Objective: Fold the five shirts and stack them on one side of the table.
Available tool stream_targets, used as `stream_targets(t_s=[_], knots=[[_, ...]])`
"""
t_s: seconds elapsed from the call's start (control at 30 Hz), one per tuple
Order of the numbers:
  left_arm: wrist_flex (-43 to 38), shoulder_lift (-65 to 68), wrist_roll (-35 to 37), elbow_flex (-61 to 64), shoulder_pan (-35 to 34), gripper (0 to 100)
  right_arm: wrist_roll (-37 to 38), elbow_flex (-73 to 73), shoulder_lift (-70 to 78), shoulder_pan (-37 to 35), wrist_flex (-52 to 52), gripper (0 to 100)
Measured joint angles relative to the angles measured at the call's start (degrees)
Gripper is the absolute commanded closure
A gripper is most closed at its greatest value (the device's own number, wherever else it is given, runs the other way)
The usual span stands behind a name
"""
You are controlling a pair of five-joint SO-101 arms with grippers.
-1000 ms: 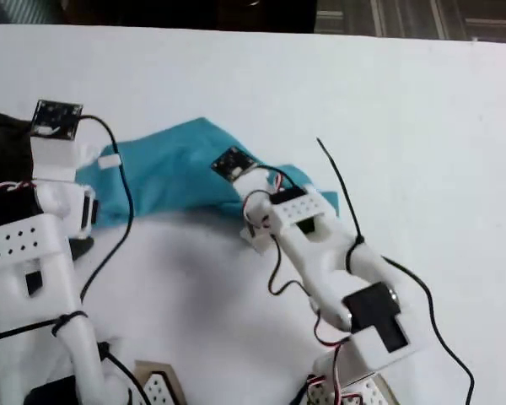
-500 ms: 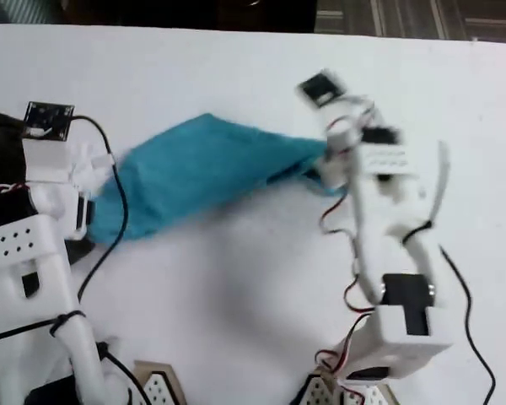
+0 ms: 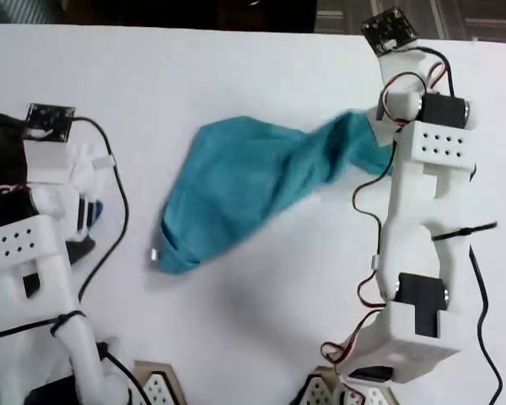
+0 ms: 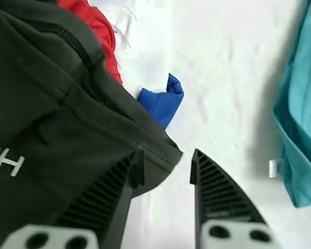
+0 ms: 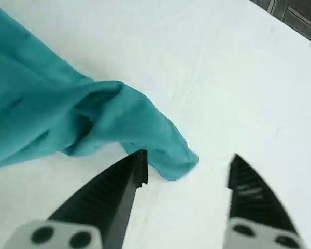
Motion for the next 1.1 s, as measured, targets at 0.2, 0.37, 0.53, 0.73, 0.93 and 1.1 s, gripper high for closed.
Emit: stream_targets(t_s=[0.2, 0.37, 0.53, 0.73, 0.93, 1.1], knots=[[-0.26, 0.0, -10.55, 8.53, 11.69, 83, -0.09, -8.44, 0.0, 0.0, 13.54, 60.4], [-4.31, 0.0, -11.96, 12.22, 21.8, 83, -0.09, -14.15, -0.79, 0.18, 25.41, 60.4], [-8.35, 0.0, -11.96, 13.01, 27.96, 83, -0.18, -11.69, -10.99, 1.93, 26.2, 60.4], [-9.05, 0.0, -11.96, 13.01, 32.88, 83, -0.09, 3.25, -30.33, 1.85, 26.29, 60.4], [-10.2, 0.88, -11.96, 13.19, 32.97, 83, -0.09, 20.84, -45.36, 1.85, 26.11, 60.4], [-10.2, 9.05, -11.78, 13.19, 33.14, 83, -0.09, 30.86, -52.66, 1.93, 22.59, 60.4]])
